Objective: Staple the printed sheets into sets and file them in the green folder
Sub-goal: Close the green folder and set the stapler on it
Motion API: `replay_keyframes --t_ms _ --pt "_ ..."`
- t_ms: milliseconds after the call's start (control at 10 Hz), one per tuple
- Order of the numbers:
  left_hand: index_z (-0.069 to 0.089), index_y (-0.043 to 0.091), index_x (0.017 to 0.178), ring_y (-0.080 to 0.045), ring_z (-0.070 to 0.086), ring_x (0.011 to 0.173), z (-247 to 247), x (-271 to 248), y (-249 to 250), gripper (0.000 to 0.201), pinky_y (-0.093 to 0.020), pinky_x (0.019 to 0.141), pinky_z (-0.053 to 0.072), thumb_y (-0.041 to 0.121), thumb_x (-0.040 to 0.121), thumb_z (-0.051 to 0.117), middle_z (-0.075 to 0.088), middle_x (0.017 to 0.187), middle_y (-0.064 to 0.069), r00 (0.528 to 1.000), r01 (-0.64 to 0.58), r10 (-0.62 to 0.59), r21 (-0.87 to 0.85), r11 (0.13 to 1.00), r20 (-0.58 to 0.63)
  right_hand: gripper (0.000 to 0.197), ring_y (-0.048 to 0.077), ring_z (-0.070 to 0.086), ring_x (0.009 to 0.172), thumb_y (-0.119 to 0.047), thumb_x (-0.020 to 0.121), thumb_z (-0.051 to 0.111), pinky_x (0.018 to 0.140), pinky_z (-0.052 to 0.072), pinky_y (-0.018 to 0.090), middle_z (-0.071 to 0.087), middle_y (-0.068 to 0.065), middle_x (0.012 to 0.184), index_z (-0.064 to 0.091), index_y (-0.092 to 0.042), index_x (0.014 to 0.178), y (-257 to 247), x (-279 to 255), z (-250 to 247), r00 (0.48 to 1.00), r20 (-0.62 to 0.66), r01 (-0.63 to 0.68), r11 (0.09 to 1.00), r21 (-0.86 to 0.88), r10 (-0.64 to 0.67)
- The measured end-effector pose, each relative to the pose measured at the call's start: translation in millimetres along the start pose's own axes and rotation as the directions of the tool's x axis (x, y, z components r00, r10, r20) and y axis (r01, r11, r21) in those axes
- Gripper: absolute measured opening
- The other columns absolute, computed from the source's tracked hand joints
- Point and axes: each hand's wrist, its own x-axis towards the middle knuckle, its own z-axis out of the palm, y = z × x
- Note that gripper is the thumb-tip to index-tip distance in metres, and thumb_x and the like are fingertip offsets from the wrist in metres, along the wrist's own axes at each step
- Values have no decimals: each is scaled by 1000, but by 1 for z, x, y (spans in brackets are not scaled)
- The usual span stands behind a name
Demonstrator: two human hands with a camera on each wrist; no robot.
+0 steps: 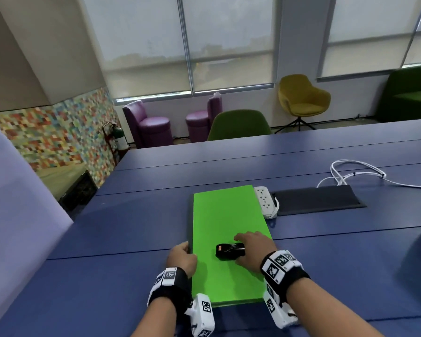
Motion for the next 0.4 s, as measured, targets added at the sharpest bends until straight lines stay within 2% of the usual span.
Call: replay_keyframes --t_ms 100,200,300,400 --pt "71 24 102 -23 71 88 -5 -16 33 36 -38 82 58 16 69 60 76 95 1 998 7 -12 70 998 69 65 25 59 119 -49 81 69 101 50 41 64 0 130 50 -29 139 1 2 -11 999 53 -9 999 47 6" --pt "45 17 144 -25 51 130 -9 -27 62 64 -31 108 40 28 85 68 49 145 -9 988 35 -72 248 968 139 75 24 58 124 -61 81 66 104 48 38 59 0 140 45 -28 145 -1 4 -29 985 170 -66 988 139 42" --pt "37 16 148 -24 42 138 -16 -32 76 71 -33 113 36 35 86 67 37 154 -10 975 15 -77 285 958 210 75 23 57 126 -59 85 64 105 47 34 54 2 145 42 -26 148 -3 -1 -45 962 271 -97 973 208 38" --pt "40 16 147 -22 46 135 -21 -56 78 68 -31 111 38 37 87 65 41 152 -9 955 40 -129 314 948 268 71 23 56 127 -53 88 63 105 47 33 53 4 146 41 -24 149 -3 -12 -63 955 296 -107 969 223 37"
